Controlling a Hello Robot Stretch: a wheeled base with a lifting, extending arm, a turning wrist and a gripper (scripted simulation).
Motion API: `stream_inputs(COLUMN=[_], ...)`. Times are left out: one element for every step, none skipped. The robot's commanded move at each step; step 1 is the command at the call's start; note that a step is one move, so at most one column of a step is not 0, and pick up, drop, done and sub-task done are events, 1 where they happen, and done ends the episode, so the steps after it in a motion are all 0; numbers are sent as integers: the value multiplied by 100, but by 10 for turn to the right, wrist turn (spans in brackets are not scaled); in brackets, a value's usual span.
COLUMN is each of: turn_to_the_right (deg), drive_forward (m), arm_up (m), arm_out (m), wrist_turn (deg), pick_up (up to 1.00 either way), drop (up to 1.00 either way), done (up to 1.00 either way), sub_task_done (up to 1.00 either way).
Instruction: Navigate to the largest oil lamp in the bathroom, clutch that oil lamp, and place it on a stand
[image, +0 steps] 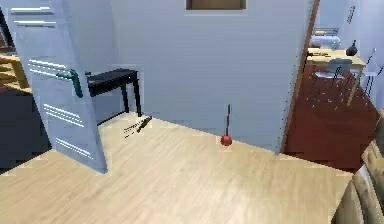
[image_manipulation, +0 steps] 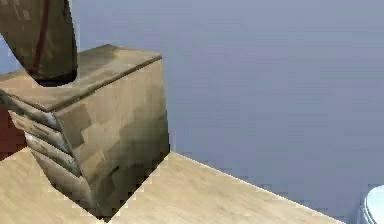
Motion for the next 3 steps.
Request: stream_inputs(turn_to_the_right=[-120,0,0], drive_forward=[0,100,35], arm_up=[0,0,0], arm_out=[0,0,0], wrist_turn=[0,0,0], pick_up=[0,0,0], drop=[0,0,0], done=[0,0,0], sub_task_done=[0,0,0])
